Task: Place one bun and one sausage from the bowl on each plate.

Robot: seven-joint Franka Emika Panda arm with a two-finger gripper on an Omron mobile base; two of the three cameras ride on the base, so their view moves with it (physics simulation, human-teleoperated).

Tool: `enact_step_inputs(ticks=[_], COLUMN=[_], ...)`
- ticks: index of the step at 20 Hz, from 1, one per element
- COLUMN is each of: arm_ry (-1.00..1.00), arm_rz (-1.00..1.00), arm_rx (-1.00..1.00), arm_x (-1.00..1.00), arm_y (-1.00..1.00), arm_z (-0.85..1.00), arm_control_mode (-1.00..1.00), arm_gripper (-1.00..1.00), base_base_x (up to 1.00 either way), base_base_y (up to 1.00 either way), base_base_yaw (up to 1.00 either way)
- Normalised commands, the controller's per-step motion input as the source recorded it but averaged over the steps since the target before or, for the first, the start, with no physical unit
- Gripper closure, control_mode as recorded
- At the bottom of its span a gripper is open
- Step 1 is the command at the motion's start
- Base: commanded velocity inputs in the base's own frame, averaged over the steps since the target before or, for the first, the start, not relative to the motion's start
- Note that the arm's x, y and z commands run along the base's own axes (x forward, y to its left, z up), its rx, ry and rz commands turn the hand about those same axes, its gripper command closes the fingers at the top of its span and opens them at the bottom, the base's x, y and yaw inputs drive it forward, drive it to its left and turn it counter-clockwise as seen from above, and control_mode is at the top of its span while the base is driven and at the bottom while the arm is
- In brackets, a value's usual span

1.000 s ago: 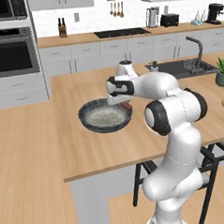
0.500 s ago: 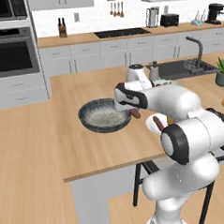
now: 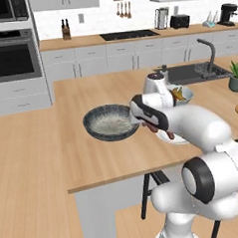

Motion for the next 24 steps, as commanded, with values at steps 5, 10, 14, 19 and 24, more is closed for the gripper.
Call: enact_step_inputs(ticks=[5, 10, 14, 19, 24], arm_ry=[0.0, 0.0, 0.0, 0.0, 0.0], arm_rz=[0.0, 0.0, 0.0, 0.0, 0.0], arm_rx=[0.0, 0.0, 0.0, 0.0, 0.0], arm_x=[0.0, 0.0, 0.0, 0.0, 0.0], arm_y=[0.0, 0.0, 0.0, 0.0, 0.0], arm_z=[0.0, 0.0, 0.0, 0.0, 0.0], arm_control_mode=[1.0, 1.0, 1.0, 1.0, 1.0], arm_gripper=[1.0, 1.0, 1.0, 1.0, 1.0], base_base_x=[-0.45, -0.45, 0.0, 0.0, 0.07], base_base_y=[-0.56, -1.0, -1.0, -1.0, -1.0], base_base_yaw=[-0.03, 0.0, 0.0, 0.0, 0.0])
